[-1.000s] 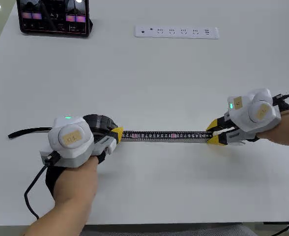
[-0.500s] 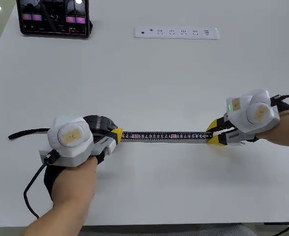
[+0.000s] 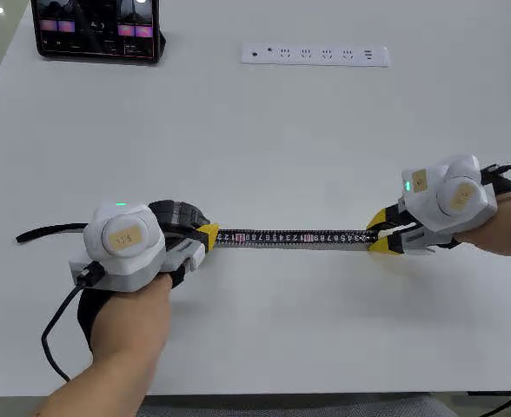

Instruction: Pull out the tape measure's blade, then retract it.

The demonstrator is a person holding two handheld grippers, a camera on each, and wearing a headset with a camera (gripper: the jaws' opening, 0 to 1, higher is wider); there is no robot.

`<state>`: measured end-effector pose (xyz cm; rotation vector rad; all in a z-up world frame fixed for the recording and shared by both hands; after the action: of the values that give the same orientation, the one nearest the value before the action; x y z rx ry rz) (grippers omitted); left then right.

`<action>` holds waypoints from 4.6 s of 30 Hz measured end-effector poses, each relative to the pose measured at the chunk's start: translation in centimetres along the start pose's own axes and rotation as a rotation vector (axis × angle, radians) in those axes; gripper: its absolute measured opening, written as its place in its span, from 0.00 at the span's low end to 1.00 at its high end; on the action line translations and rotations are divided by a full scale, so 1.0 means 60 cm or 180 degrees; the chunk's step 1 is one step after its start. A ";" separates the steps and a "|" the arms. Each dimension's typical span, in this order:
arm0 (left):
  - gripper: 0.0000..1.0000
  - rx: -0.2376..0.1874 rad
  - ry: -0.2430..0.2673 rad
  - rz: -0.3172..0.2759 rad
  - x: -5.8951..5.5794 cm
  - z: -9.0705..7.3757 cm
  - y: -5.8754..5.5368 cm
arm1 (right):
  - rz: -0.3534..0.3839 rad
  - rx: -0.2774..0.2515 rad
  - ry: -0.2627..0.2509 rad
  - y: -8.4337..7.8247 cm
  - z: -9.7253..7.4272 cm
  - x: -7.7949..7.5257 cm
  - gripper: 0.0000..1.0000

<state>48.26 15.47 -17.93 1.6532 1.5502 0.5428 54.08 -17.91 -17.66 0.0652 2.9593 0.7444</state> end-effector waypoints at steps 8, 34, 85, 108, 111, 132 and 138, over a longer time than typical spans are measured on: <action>0.61 0.0022 -0.0013 -0.0010 -0.001 0.000 0.001 | -0.0018 -0.0056 0.0024 0.018 0.011 -0.002 0.11; 0.61 0.0023 -0.0080 -0.0104 0.008 0.002 0.001 | -0.0037 -0.0262 0.0070 0.070 0.036 -0.007 0.11; 0.61 0.0033 -0.0169 -0.0245 0.008 -0.004 0.004 | -0.0092 -0.0538 0.0204 0.159 0.091 -0.012 0.11; 0.61 0.0030 -0.0213 -0.0339 0.012 -0.002 0.005 | -0.0072 -0.0703 0.0282 0.208 0.115 -0.006 0.11; 0.61 0.0026 -0.0218 -0.0358 0.015 -0.002 0.006 | -0.0065 -0.0731 0.0294 0.213 0.119 -0.006 0.11; 0.61 0.0003 -0.0246 -0.0406 0.023 0.004 0.004 | -0.0010 -0.0864 0.0340 0.255 0.152 -0.003 0.11; 0.61 -0.0002 -0.0254 -0.0425 0.023 0.003 0.004 | 0.0029 -0.0902 0.0367 0.262 0.158 -0.002 0.11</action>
<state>48.76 16.75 -18.11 1.5391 1.5879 0.4021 55.41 0.38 -18.52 0.0165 2.9248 1.1978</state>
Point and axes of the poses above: the centre of the closed fingertips' face, and the gripper's own axes: z roughly forward along the fingers, x roughly to its left, y roughly out of its top, the point moved 10 cm from there along -z, roughly backward along the fingers, and after that the axes turned 4 degrees about -y, right-handed, at the moved point
